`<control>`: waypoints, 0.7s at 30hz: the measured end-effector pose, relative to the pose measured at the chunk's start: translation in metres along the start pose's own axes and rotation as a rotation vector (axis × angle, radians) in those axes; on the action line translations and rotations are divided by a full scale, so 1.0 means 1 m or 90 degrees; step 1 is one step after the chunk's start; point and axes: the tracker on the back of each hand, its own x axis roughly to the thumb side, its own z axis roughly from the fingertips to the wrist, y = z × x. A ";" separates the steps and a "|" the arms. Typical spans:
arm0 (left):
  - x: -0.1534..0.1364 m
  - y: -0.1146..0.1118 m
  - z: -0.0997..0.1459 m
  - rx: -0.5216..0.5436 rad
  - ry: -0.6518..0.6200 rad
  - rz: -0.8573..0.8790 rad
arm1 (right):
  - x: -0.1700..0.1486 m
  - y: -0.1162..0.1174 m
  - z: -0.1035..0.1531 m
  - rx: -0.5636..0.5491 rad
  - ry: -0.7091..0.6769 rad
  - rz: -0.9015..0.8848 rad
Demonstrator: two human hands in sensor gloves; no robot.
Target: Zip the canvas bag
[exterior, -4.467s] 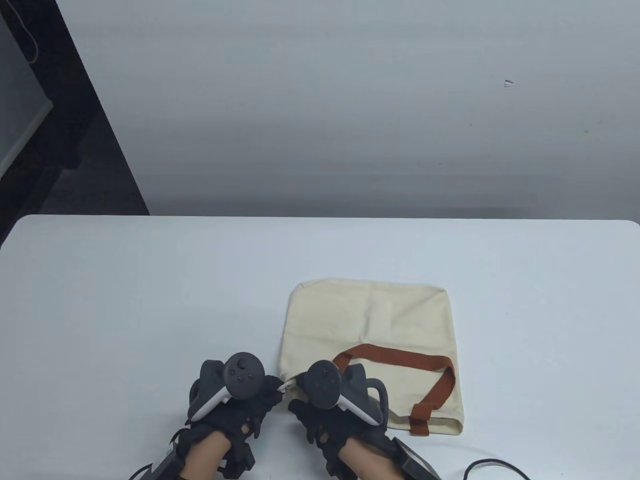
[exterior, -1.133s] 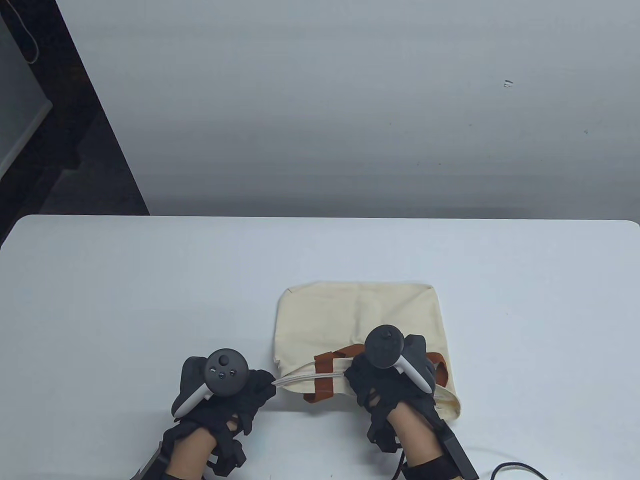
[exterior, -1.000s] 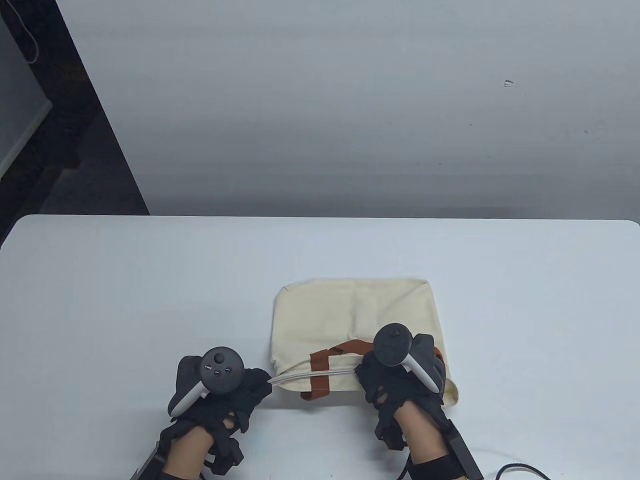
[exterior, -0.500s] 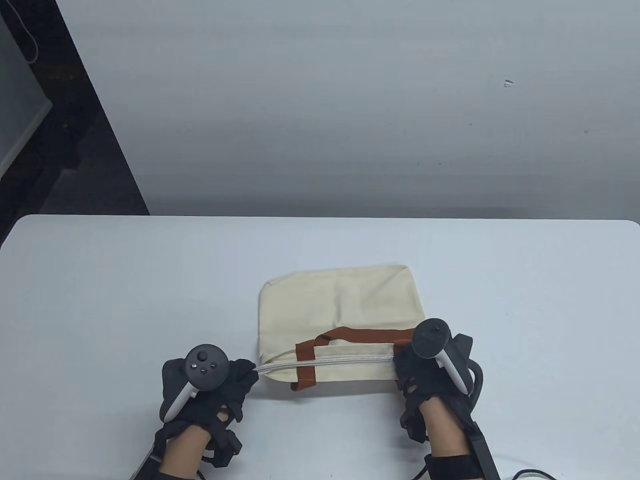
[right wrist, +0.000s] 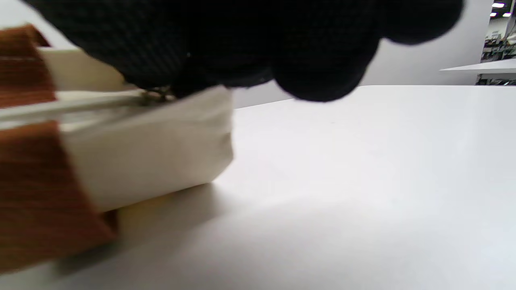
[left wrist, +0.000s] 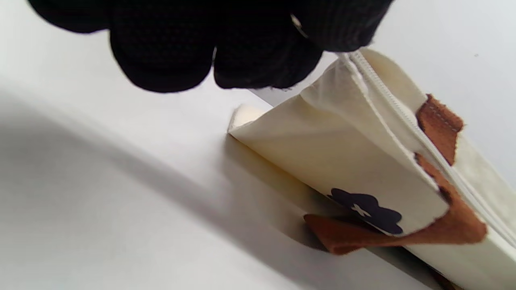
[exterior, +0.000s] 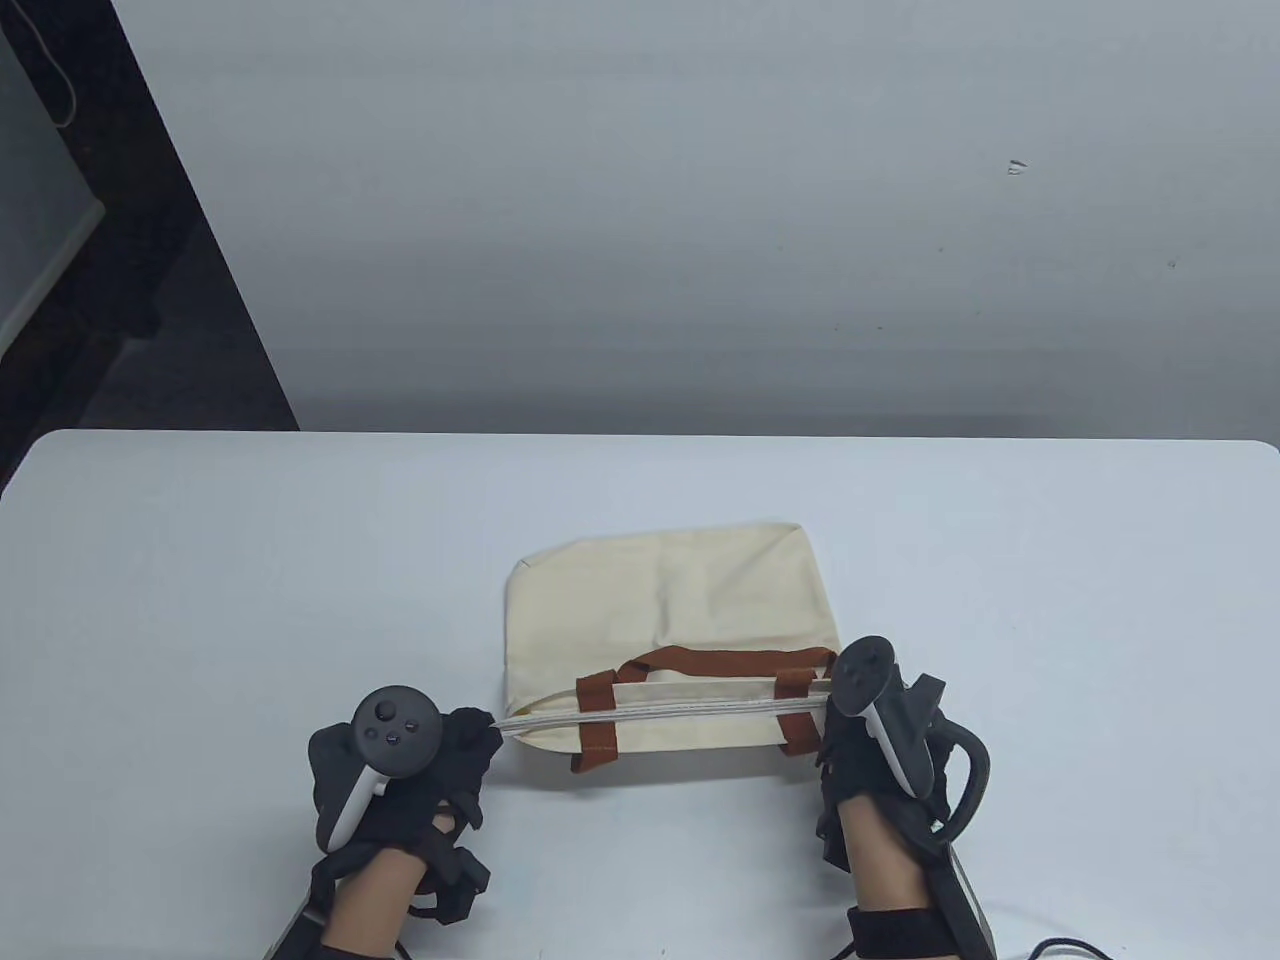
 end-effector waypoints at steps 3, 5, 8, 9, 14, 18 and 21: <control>-0.005 0.000 -0.001 -0.013 0.006 0.016 | -0.001 0.007 -0.002 0.027 -0.010 -0.019; -0.005 0.000 -0.001 -0.010 0.007 0.003 | -0.001 0.009 -0.003 0.031 -0.012 -0.031; -0.006 -0.001 -0.002 -0.030 0.007 0.009 | -0.004 0.022 -0.008 0.085 -0.016 -0.023; -0.006 -0.002 -0.003 -0.031 0.007 0.009 | -0.004 0.025 -0.009 0.102 -0.018 -0.021; -0.004 -0.004 -0.003 -0.049 0.010 -0.008 | -0.007 0.050 -0.016 0.232 -0.037 -0.037; -0.002 -0.001 -0.001 -0.046 0.001 -0.006 | -0.011 0.047 -0.015 0.225 -0.043 -0.045; 0.003 0.000 0.002 -0.047 -0.014 -0.035 | -0.016 0.033 -0.013 0.192 -0.036 -0.084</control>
